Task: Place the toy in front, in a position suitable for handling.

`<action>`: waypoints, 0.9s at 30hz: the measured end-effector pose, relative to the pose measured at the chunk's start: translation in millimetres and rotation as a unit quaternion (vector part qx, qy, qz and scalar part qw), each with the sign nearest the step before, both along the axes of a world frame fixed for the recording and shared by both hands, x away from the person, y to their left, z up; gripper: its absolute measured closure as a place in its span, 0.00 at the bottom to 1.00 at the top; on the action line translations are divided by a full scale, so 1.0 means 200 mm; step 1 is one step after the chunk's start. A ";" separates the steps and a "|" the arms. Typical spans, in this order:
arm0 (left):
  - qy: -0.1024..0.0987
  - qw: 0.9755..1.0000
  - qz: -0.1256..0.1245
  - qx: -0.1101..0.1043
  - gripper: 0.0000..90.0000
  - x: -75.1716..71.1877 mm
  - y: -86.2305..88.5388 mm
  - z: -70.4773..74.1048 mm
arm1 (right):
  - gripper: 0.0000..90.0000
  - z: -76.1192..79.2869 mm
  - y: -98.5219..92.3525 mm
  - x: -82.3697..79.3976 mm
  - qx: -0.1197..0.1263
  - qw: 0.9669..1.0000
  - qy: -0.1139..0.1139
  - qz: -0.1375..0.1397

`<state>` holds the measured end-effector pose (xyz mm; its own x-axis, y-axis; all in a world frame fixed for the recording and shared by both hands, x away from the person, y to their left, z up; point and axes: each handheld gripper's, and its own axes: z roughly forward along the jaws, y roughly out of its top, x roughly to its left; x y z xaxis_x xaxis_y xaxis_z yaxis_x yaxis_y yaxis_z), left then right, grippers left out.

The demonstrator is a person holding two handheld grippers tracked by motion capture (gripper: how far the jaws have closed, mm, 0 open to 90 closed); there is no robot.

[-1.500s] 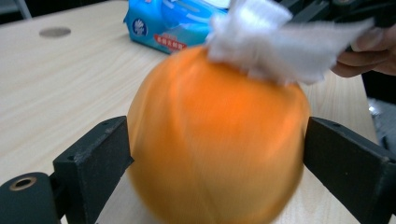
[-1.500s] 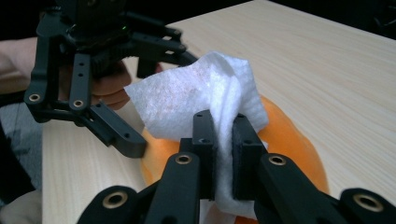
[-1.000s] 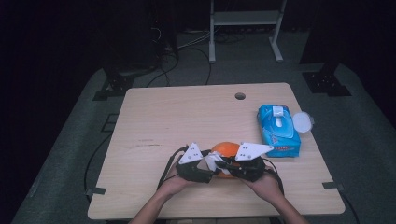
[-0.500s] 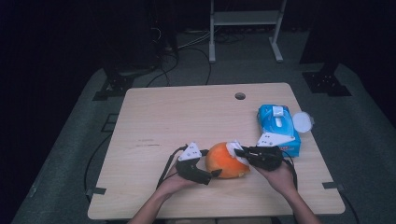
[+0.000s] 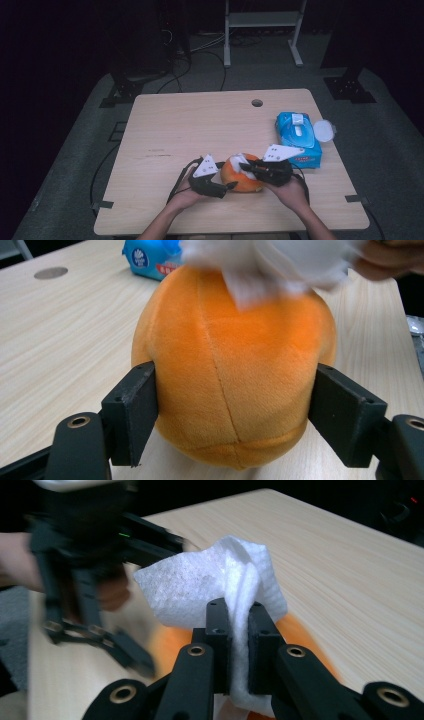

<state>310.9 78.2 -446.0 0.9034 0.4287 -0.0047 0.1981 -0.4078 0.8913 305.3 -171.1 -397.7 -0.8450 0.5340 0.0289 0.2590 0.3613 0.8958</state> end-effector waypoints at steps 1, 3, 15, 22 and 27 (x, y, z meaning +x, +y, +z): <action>0.003 1.000 -0.003 0.001 0.27 0.00 0.00 0.00 | 0.91 -0.01 -0.03 0.02 -0.001 1.000 0.004 -0.007; 0.021 1.000 -0.004 -0.016 0.20 0.01 0.00 0.00 | 0.91 -0.03 -0.07 0.03 0.006 1.000 0.019 -0.012; -0.035 0.999 -0.018 -0.002 0.29 -0.06 -0.06 0.03 | 0.91 0.01 0.12 -0.08 -0.019 0.999 -0.006 0.040; -0.048 0.998 -0.028 0.017 0.31 -0.06 -0.05 0.02 | 0.91 0.02 0.05 -0.03 -0.016 1.000 -0.010 0.012; 0.016 0.999 -0.033 -0.026 0.20 -0.02 -0.03 0.01 | 0.91 -0.02 -0.10 0.03 -0.001 0.999 0.020 -0.026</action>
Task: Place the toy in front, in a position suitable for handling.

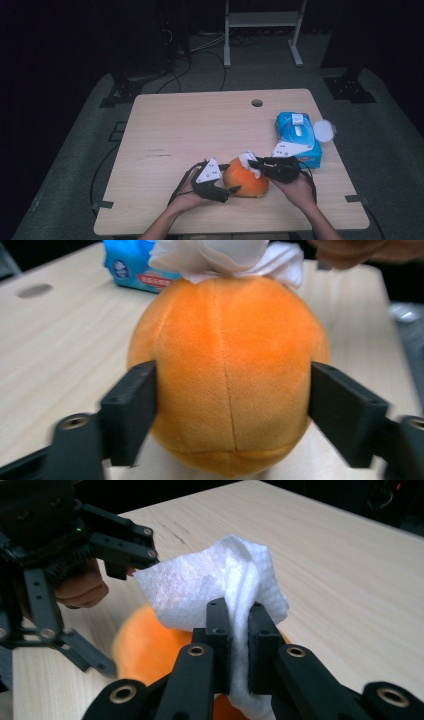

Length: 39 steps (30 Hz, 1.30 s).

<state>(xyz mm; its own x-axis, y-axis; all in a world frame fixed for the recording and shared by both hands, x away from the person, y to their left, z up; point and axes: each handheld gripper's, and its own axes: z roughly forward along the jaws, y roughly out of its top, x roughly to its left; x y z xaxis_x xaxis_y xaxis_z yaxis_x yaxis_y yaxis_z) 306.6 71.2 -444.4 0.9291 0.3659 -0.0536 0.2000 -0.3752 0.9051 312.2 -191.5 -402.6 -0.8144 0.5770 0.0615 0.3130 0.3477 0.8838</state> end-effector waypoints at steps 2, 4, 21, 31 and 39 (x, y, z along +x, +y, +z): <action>0.033 0.999 0.013 -0.020 0.12 0.02 0.01 0.00 | 0.91 0.00 0.01 -0.01 -0.004 1.000 -0.003 0.003; 0.030 0.999 0.020 -0.013 0.13 0.02 0.00 0.00 | 0.91 0.00 0.04 -0.02 -0.009 1.000 -0.008 0.009; -0.010 1.000 0.005 0.026 0.29 0.00 0.02 -0.02 | 0.91 0.00 0.08 -0.03 -0.021 0.999 -0.002 0.024; -0.033 0.999 -0.001 -0.001 0.13 -0.01 0.00 0.01 | 0.91 -0.01 0.14 -0.07 -0.010 0.999 -0.005 0.049; -0.008 1.000 0.005 0.010 0.30 0.03 0.06 -0.02 | 0.91 -0.02 0.08 -0.03 -0.022 0.999 0.000 0.033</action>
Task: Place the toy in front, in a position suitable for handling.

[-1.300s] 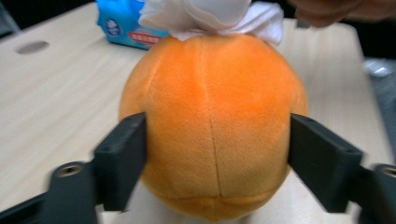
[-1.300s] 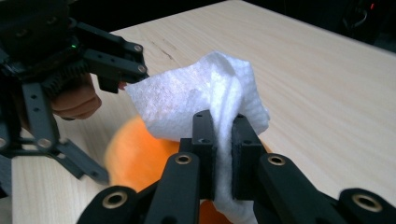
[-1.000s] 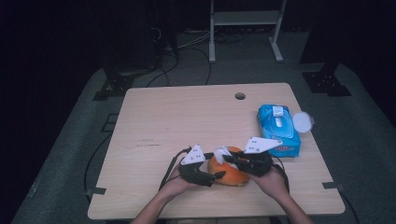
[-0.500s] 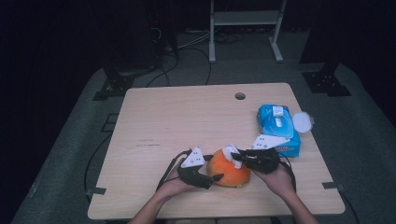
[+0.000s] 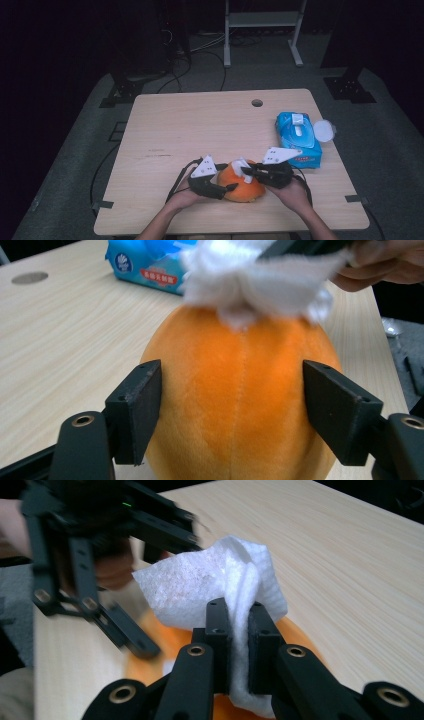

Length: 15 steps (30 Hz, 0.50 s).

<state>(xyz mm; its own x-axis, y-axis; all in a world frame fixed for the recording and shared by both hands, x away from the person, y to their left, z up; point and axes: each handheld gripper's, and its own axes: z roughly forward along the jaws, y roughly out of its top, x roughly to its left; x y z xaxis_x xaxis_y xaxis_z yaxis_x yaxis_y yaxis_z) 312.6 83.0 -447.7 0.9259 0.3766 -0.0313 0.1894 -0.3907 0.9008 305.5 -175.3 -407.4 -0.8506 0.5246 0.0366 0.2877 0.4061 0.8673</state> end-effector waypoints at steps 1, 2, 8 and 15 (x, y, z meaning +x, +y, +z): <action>0.002 1.000 0.000 -0.001 0.30 0.00 0.00 0.00 | 0.91 -0.01 -0.03 0.01 0.006 1.000 0.007 -0.007; 0.004 1.000 -0.001 -0.002 0.30 0.01 0.00 0.00 | 0.91 -0.01 -0.04 0.02 0.008 1.000 0.009 -0.012; -0.010 1.000 -0.009 -0.025 0.18 -0.01 -0.02 0.04 | 0.91 -0.01 0.00 -0.01 0.014 1.000 0.000 -0.003; 0.001 1.000 -0.002 0.004 0.30 0.01 0.01 0.02 | 0.91 0.00 0.08 -0.02 0.013 1.000 -0.002 0.026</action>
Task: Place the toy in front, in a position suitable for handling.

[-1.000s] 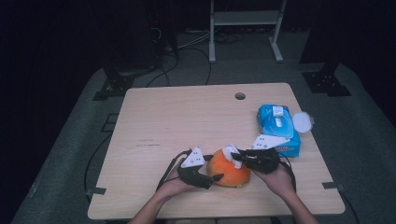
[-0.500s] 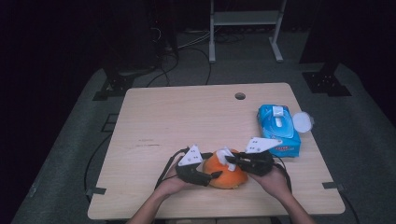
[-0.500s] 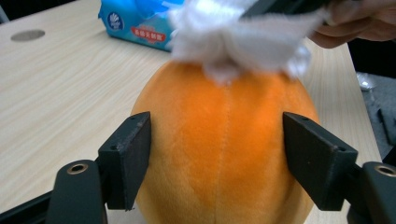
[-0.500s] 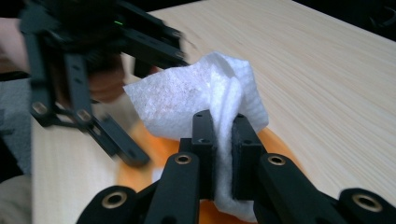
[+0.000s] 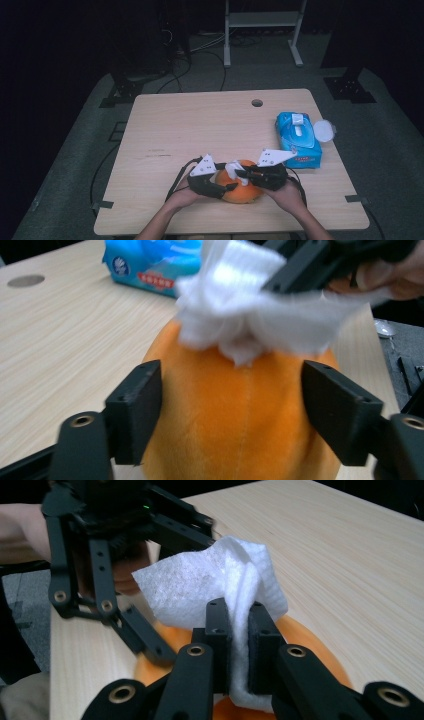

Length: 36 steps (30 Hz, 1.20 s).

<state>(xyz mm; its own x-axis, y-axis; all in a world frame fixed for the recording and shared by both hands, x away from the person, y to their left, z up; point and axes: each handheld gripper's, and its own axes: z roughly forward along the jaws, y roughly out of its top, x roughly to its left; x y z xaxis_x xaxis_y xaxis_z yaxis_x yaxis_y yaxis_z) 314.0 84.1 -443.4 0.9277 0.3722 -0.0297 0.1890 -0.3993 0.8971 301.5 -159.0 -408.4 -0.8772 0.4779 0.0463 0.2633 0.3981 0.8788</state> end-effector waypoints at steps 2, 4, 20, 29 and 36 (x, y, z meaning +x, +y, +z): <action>0.017 1.000 0.010 0.000 0.32 0.02 0.02 0.00 | 0.91 -0.01 -0.05 0.02 0.000 1.000 0.008 -0.014; 0.023 1.000 0.015 -0.001 0.32 0.02 0.03 0.00 | 0.91 -0.02 -0.11 0.04 0.010 0.999 0.015 -0.027; 0.002 1.000 0.001 -0.006 0.31 0.01 0.00 0.01 | 0.91 -0.01 -0.03 0.01 0.004 1.000 -0.006 -0.017; 0.028 0.999 0.023 -0.010 0.34 0.04 0.06 -0.01 | 0.91 -0.06 -0.19 0.03 0.003 0.998 0.018 -0.053; 0.035 0.999 0.030 -0.012 0.34 0.06 0.09 -0.02 | 0.90 -0.01 -0.11 -0.03 0.016 1.000 0.000 -0.010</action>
<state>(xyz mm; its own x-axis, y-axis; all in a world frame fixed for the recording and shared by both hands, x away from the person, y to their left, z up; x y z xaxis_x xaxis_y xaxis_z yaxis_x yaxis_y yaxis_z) 325.5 102.1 -447.2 0.8992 0.4254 -0.1022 0.2736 -0.3647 0.8900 296.5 -180.0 -410.7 -0.8673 0.4940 0.0616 0.2708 0.3644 0.8910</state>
